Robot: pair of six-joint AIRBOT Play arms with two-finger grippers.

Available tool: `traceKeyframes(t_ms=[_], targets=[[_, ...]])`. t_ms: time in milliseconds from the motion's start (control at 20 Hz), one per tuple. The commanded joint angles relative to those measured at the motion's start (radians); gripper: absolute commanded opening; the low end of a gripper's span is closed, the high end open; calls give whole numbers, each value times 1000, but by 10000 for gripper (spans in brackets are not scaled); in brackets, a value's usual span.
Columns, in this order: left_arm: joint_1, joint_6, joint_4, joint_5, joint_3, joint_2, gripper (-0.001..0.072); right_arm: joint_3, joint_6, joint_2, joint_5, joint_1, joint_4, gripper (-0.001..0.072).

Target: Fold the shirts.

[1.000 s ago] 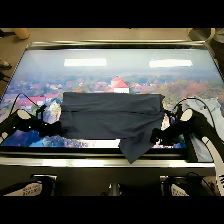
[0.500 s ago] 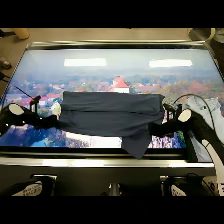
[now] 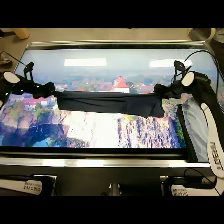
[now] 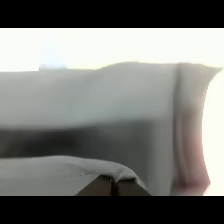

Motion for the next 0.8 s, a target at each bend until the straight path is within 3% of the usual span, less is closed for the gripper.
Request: traceKeyframes(t_ms=[0, 50, 100, 150, 200, 250, 500, 750], targets=[[-9, -40, -84, -54, 209, -240, 22, 125, 85, -192, -34, 0, 7, 21], [-14, -64, -91, -61, 222, -285, 34, 125, 106, -227, -18, 0, 33, 45], [-19, -85, -99, -66, 222, -315, 171, 125, 106, -252, -2, 0, 64, 155], [-19, -86, -105, -79, 222, -333, 495, 125, 98, -264, 16, -1, 83, 397], [-13, -79, -100, -84, 222, -335, 611, 126, 53, -260, 40, -6, 87, 584], [-2, -59, -99, -91, 226, -327, 610, 126, -8, -245, 86, -18, 92, 708], [63, -28, -100, -158, 262, -248, 608, 124, -134, -243, 351, -150, 131, 716], [48, -12, -100, -193, 262, -156, 605, 115, -156, -340, 346, -124, 267, 715]])
